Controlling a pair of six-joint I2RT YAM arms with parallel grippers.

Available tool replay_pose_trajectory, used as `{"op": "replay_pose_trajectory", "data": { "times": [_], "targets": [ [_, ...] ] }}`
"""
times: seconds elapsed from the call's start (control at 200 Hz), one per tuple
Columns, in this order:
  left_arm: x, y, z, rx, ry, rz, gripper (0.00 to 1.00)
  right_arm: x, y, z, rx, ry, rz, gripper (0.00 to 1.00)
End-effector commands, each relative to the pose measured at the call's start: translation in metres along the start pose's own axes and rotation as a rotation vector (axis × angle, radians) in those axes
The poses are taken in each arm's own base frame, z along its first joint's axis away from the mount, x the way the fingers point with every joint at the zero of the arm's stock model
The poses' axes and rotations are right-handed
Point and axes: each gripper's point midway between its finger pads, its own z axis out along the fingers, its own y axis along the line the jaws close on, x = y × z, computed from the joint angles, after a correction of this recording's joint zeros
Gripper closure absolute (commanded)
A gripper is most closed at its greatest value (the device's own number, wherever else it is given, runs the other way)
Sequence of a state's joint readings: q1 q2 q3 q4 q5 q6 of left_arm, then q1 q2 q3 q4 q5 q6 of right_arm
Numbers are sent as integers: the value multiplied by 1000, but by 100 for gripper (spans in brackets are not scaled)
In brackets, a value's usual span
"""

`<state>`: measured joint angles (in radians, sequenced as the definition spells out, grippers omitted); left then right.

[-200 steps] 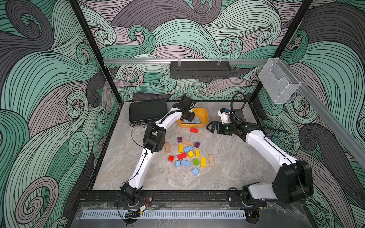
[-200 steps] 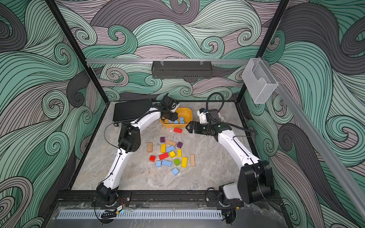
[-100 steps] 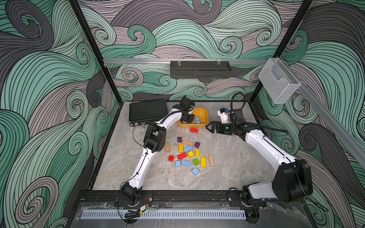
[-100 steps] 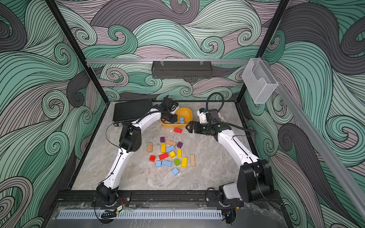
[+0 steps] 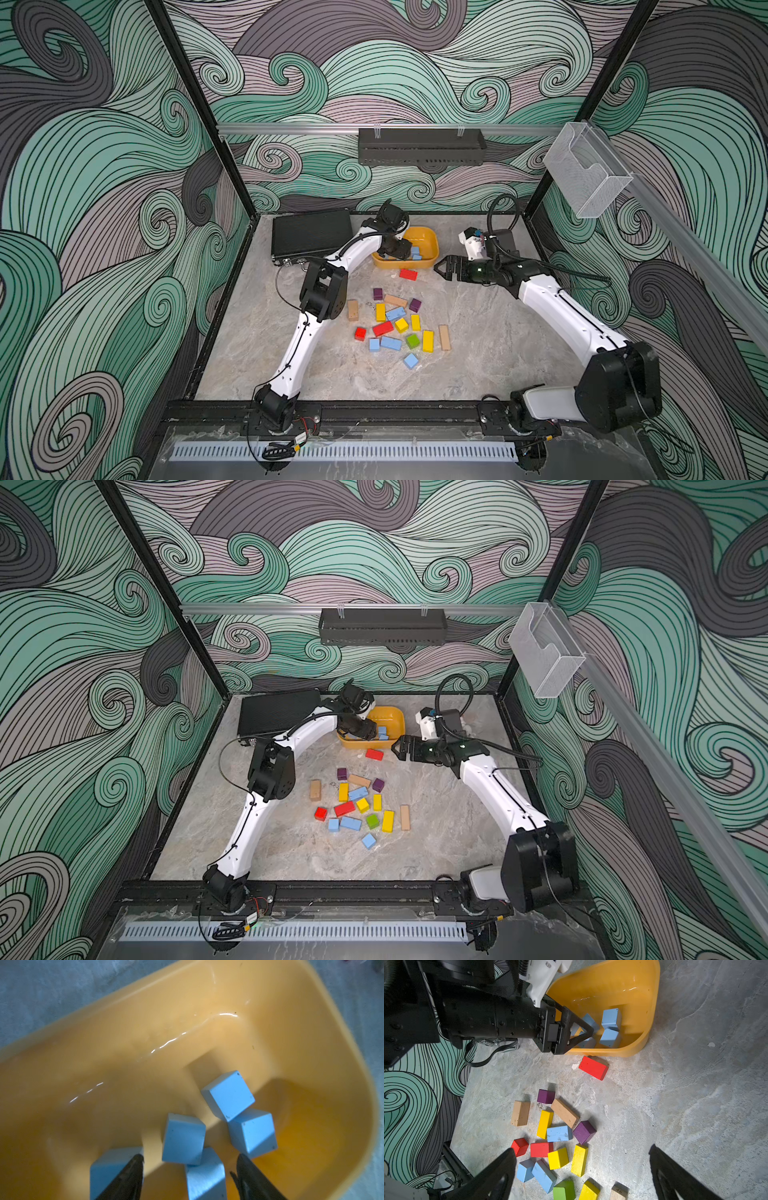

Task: Pick out the blue building blocks
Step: Place the building block in the storage box, then pick up the building block from the center of the board.

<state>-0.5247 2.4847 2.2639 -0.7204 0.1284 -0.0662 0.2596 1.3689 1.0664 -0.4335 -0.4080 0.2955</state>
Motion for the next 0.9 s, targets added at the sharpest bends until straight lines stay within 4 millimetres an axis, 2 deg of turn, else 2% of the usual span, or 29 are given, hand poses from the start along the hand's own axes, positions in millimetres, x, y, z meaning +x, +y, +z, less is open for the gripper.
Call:
{"op": "replay_pose_trajectory", "data": {
  "times": [0.0,0.18,0.385,0.625,0.896],
  "targets": [
    [-36,-11,-63,33,-118,-19,24,2,4,-14,-1,-8,1,0],
    [-43,-19,-104,46,-154,-39,17,6,9,-34,9,-30,4,0],
    [-34,-20,-148,30,-173,-74,11,16,14,-58,22,-50,-3,0],
    [-9,-14,-196,-38,-197,-86,8,35,18,-76,16,-45,2,0],
    [42,-12,-232,-61,-172,-133,8,57,22,-85,5,-19,9,0]
  ]
}}
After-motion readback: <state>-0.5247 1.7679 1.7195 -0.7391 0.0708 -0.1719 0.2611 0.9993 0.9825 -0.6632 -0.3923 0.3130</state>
